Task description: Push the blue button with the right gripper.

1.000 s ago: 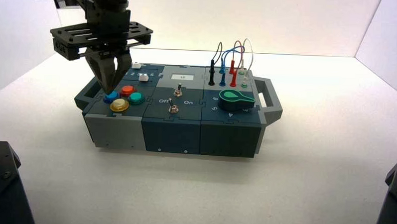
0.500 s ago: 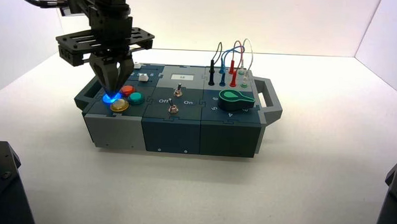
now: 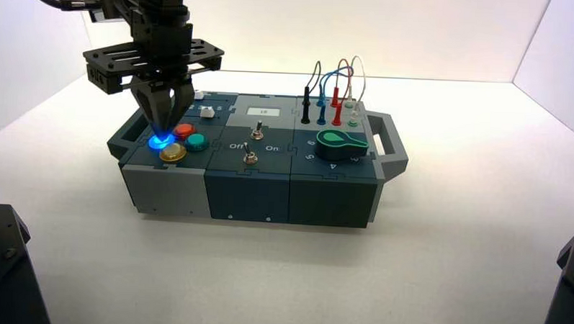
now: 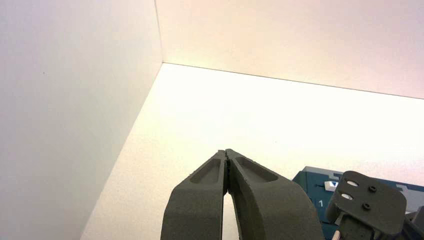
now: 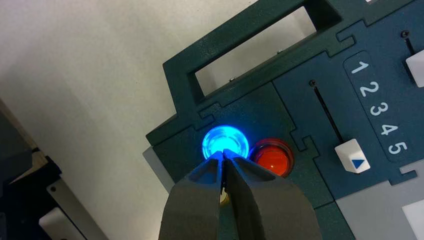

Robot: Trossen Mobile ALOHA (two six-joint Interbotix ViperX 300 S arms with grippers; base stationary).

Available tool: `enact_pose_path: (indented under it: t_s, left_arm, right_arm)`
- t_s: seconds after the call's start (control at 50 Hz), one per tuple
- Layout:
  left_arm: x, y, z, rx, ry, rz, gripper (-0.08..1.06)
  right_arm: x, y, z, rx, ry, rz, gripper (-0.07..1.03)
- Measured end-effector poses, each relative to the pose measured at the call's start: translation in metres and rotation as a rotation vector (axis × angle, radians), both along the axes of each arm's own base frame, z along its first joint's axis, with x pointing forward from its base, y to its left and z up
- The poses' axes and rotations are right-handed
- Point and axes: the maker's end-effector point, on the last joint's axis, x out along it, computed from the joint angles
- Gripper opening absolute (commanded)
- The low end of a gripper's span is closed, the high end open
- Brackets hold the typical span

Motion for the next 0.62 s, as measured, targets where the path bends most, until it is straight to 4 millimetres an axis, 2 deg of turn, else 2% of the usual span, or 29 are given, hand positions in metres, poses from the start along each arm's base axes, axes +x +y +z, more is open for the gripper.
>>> enact_pose_path:
  t_s: [0.3, 0.52, 0.62]
  left_arm:
    - [0.003, 0.0, -0.009, -0.007, 0.038, 0.0, -0.03]
    - [0.004, 0.001, -0.011, -0.01, 0.051, -0.001, -0.03]
    - [0.004, 0.001, -0.01, -0.009, 0.05, 0.0, -0.03]
  right_arm:
    - [0.0, 0.001, 0.003, 0.003, -0.005, 0.003, -0.02]
    - [-0.002, -0.003, 0.029, -0.002, 0.0, 0.004, -0.02]
    - [-0.003, -0.005, 0.034, -0.01, 0.004, 0.006, -0.02]
